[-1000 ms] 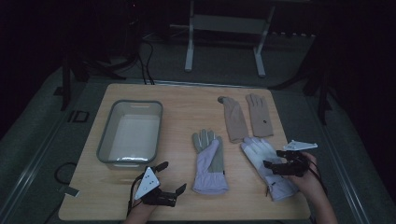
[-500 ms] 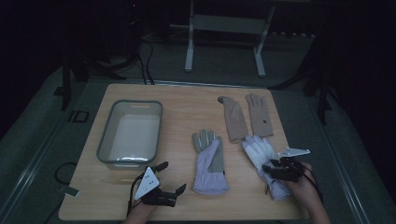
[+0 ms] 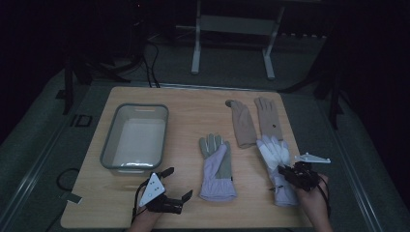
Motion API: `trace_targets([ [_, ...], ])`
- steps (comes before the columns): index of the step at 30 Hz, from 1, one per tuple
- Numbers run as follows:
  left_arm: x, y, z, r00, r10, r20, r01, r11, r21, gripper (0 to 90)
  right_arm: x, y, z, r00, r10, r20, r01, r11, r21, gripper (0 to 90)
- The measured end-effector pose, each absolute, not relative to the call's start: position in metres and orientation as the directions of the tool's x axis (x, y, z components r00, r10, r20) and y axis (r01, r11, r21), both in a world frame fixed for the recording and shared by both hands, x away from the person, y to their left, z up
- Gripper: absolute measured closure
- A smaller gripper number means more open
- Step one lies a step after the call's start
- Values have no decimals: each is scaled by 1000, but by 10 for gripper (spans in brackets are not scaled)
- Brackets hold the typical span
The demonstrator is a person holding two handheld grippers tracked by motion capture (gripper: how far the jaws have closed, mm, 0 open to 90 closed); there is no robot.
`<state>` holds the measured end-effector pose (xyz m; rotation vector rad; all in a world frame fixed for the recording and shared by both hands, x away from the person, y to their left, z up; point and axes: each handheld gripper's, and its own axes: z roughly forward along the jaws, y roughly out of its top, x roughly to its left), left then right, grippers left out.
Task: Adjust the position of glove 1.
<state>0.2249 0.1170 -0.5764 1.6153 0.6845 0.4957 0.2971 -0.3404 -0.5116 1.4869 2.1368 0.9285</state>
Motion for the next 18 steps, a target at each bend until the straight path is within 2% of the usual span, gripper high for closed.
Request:
trace_targets([
  [6, 225, 117, -576, 731, 680, -62, 152, -73, 986, 2, 292, -329, -494, -318, 947, 50, 659, 183, 729, 792],
  [7, 224, 117, -576, 732, 678, -60, 151, -76, 986, 2, 290, -322, -486, -284, 959, 10, 647, 184, 740, 793],
  [18, 224, 117, -576, 734, 677, -58, 148, -76, 986, 2, 288, -293, -459, -251, 963, 102, 630, 82, 772, 798],
])
